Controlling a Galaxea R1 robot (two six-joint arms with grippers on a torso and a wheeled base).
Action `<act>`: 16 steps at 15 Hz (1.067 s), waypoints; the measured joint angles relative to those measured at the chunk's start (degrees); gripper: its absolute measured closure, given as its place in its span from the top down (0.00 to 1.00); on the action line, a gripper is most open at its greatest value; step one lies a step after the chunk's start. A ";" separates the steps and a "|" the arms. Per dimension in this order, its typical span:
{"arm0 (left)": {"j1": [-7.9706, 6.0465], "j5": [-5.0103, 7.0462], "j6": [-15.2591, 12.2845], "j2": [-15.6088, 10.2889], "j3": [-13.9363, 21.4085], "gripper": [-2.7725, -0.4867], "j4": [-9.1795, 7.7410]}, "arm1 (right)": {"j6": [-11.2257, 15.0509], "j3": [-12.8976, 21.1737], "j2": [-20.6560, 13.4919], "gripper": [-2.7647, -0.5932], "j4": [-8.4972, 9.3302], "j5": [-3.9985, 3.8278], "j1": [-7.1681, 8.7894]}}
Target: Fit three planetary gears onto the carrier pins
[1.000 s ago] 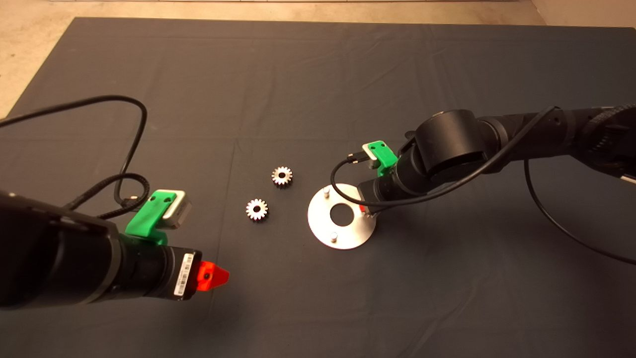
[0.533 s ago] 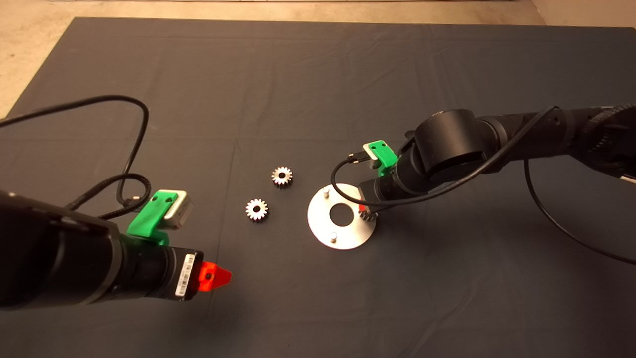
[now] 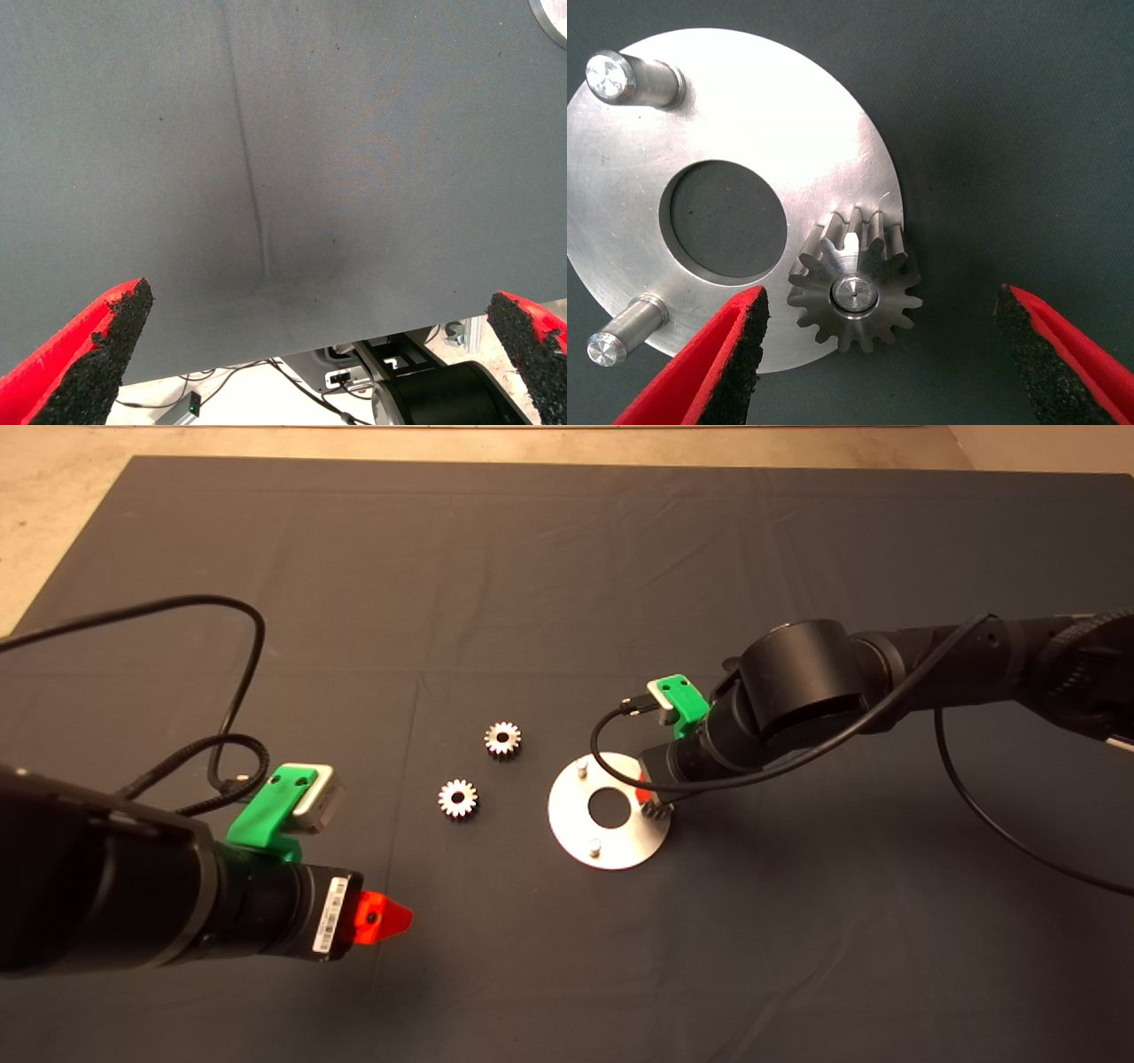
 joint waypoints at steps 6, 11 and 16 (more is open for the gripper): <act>0.00 0.05 0.00 0.03 0.00 0.99 0.00 | 0.00 1.29 -8.18 0.60 0.37 0.35 2.48; 0.00 0.16 0.06 1.11 0.00 0.99 0.02 | -3.93 11.13 -31.26 0.60 8.03 -0.93 6.84; -0.02 2.83 2.54 3.32 0.00 0.99 0.02 | -5.62 24.53 -43.79 0.60 23.90 -0.19 11.67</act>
